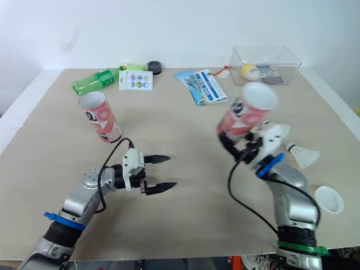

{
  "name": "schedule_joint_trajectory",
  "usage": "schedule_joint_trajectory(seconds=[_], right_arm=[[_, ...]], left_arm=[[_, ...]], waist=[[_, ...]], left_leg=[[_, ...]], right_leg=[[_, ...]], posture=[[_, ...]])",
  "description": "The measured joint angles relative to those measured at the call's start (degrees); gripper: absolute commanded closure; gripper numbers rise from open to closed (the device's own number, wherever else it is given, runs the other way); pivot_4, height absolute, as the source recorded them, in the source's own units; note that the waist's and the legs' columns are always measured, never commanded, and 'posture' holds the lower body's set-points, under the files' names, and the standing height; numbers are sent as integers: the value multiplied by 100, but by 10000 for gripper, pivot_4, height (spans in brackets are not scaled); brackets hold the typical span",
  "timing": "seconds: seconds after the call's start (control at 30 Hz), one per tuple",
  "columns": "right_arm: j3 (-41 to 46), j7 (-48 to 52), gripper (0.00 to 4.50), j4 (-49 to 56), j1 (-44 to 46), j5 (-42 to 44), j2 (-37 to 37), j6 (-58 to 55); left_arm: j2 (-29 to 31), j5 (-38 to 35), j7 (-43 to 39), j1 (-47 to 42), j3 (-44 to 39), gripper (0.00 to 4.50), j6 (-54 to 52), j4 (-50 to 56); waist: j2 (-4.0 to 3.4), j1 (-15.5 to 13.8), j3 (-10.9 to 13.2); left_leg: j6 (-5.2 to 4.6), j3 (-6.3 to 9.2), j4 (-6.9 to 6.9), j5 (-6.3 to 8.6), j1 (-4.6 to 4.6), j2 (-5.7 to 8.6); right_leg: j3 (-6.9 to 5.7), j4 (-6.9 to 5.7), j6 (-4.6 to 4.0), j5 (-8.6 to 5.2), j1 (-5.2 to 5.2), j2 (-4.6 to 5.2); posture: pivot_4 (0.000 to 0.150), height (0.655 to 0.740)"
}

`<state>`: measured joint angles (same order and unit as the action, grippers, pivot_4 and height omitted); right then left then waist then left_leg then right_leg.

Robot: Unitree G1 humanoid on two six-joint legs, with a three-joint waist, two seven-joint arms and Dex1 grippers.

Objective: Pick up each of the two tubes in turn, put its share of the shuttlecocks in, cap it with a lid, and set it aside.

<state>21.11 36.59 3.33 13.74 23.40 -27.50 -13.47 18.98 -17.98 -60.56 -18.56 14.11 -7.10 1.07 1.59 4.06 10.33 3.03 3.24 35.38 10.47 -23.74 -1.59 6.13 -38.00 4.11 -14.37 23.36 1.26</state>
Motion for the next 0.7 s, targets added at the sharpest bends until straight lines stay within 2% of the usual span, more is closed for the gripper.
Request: schedule_joint_trajectory(seconds=[0.1,0.47,0.7], right_arm=[[475,-384,13134,-111,-29,-2,-138,132],[1164,-1542,13134,-1208,-222,-451,-382,631],[1530,-2186,13134,-1686,-283,-698,-526,958]], left_arm=[[-42,-1,-113,-161,86,0,-14,-18],[-52,-25,-326,-662,43,0,5,-454],[5,-51,-386,-679,3,0,-4,-457]], waist=[[0,20,0],[-4,14,0],[-12,25,-1]], left_leg=[[0,0,-1,0,5,-2],[-3,-3,-1,1,1,4],[-6,-5,-1,2,5,3]], right_leg=[[2,0,-9,-3,-1,-5],[5,1,9,1,-2,1],[8,0,7,1,-3,0]], posture=[[1500,7400],[1500,7400],[1500,7400]])
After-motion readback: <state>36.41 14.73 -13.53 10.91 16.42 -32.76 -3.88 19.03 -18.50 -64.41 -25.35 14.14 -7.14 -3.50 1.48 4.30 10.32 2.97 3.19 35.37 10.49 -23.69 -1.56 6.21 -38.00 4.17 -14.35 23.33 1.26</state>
